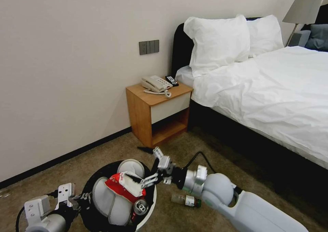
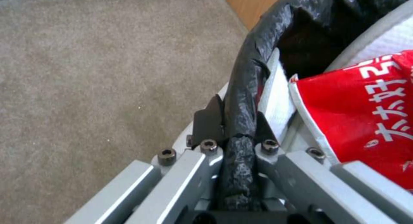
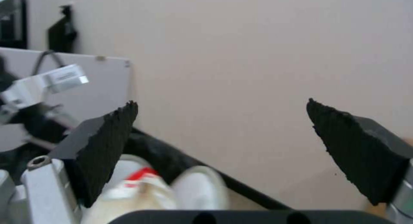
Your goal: Pick up the trash bin, then pick up the garbage from the floor and place it into the trash bin.
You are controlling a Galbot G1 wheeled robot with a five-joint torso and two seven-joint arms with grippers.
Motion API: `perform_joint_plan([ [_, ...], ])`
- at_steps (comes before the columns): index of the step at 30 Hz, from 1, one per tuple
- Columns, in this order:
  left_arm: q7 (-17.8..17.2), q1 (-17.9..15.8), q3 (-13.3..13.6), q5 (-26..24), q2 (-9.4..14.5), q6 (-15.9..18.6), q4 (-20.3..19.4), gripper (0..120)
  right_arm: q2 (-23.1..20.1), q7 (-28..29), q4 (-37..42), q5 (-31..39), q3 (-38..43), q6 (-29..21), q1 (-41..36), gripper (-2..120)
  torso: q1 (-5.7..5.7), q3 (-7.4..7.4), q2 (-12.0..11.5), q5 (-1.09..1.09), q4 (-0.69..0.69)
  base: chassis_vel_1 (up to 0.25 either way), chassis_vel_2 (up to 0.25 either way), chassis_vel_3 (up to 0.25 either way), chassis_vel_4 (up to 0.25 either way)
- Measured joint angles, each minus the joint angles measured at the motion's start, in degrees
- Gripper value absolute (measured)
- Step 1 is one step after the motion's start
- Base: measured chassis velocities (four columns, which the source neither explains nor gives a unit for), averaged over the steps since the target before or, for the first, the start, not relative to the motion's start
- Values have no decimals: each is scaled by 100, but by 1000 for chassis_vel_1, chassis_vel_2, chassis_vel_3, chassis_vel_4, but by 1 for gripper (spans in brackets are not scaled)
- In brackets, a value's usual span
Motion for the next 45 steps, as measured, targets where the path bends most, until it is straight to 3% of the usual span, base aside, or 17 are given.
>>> perform_joint_plan([
  [14,-7,9,-99,-74,-86,2,20,2,163,278,-151,73,1904,-173,-1109,100,0,0,-1,0,0,0,0,0,0],
  [27,-28,-35,-157,-159,-71,2,44,2,174,590,-579,-105,2629,-481,-1612,100,0,0,-1,0,-1,0,0,0,0],
  [29,-38,-43,-154,-162,-70,3,32,2,170,708,-618,-130,2705,-653,-1704,100,0,0,-1,0,-1,0,0,0,0],
  [34,-45,-27,-155,-165,-79,6,12,2,296,1657,-617,-211,2882,-861,-2240,100,0,0,-1,0,0,0,0,0,0],
  [45,-42,7,-148,-95,-137,6,14,2,814,2491,-489,-521,3763,-707,-3476,100,0,0,-1,0,0,0,0,0,0],
])
